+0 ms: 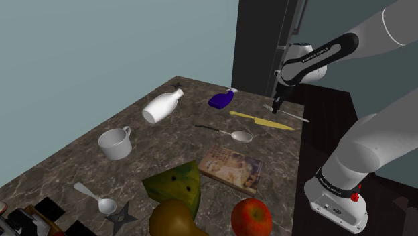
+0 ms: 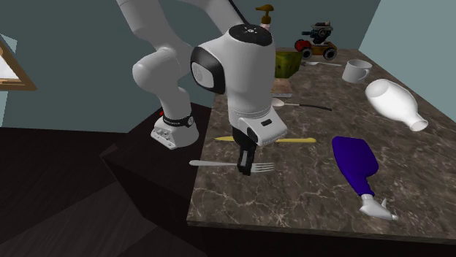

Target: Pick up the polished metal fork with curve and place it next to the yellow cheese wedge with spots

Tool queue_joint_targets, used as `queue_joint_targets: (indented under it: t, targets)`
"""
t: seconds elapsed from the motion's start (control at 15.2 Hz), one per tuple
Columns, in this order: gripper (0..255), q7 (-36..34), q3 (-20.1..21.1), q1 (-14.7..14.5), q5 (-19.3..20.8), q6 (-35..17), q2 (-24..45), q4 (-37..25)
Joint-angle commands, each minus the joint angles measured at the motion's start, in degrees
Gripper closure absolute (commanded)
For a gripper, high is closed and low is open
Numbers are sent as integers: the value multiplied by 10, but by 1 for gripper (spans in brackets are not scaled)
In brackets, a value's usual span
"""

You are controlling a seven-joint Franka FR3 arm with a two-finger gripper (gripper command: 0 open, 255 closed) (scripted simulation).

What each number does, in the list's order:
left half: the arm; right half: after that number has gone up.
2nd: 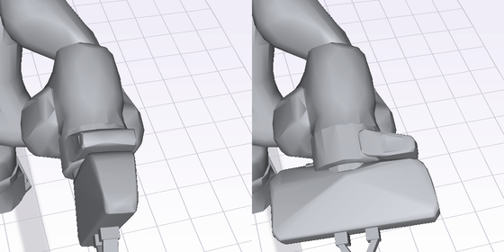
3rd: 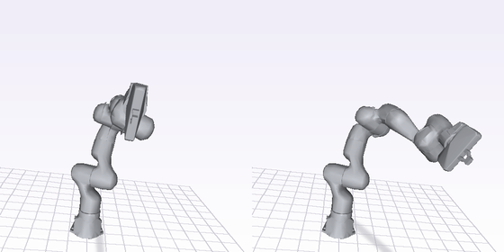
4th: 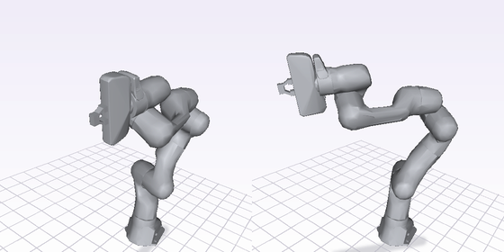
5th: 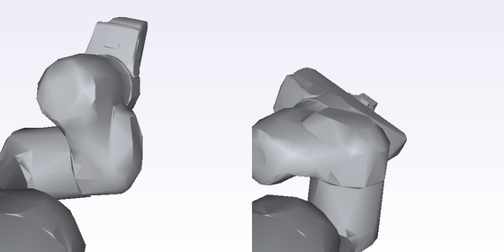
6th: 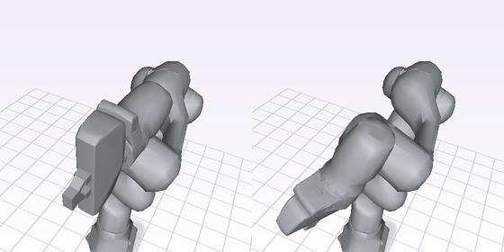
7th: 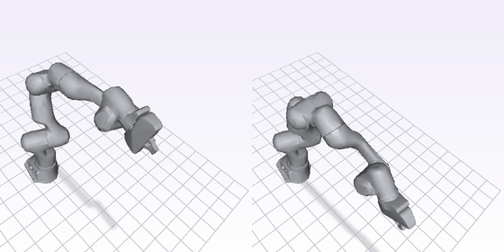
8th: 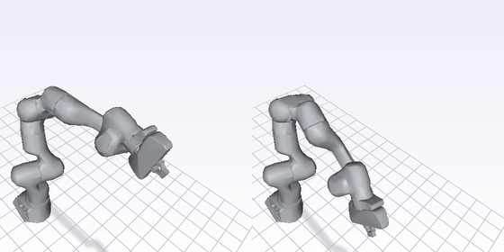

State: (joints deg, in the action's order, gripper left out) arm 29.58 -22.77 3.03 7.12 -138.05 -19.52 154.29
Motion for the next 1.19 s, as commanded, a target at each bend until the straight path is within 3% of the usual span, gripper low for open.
queue_joint_targets:
  t: [0.0,1.12]
  targets:
    - [255,-3,3,1,2,15,-9,-4]
    - [255,-19,30,8,8,173,-92,-80]
